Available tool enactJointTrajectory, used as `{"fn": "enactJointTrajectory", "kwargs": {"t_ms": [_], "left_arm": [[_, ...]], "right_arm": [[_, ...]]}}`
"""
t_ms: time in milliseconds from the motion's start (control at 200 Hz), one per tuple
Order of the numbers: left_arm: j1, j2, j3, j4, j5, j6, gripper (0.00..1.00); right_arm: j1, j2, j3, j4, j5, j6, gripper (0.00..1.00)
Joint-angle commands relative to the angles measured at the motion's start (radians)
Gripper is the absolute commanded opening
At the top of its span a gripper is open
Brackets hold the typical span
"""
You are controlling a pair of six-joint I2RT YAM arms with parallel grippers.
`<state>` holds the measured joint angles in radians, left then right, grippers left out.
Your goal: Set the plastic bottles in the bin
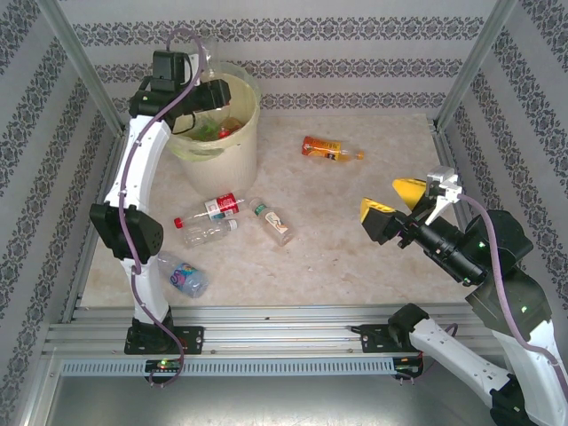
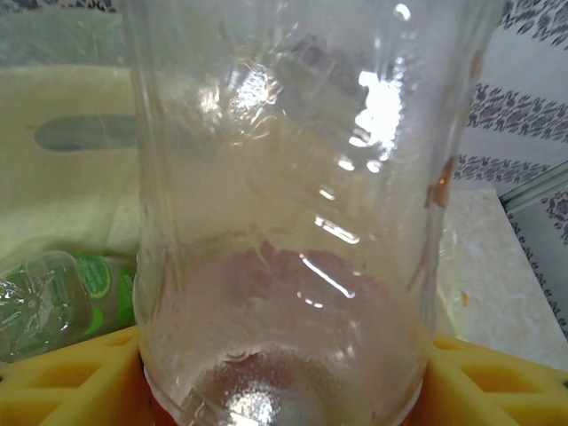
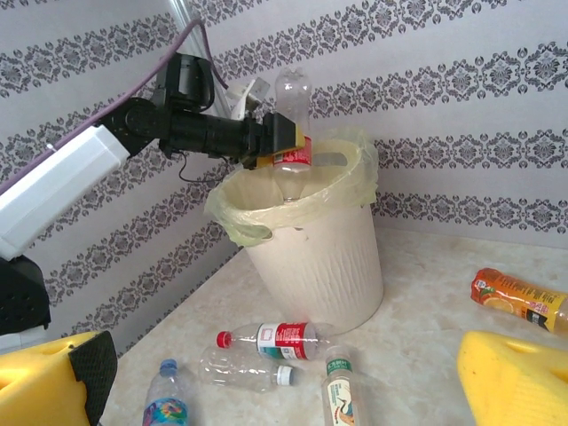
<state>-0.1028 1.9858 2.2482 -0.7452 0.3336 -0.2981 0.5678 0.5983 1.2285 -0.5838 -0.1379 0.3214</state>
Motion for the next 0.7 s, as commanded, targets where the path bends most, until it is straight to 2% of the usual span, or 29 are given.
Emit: {"fn": "enactJointTrajectory", "kwargs": {"t_ms": [0,415,694], "left_arm": [[0.002,0.005,-0.029,0.05,0.027,0.033,0.69],[-0.01,0.011,-0.044,-0.046,0.06,0.071,0.81],[-0.02,-0.058,-0.029,-0.063,0.055,0.068,0.83]], "right_arm": [[0.011,0.001,0.007,0.001,0.017,-0.01,0.98],[0.01,0.0,-0.009,0.01,0.014,-0.001,0.98],[0.01,0.003,-0.009,-0.005,-0.003,0.0,0.98]]}}
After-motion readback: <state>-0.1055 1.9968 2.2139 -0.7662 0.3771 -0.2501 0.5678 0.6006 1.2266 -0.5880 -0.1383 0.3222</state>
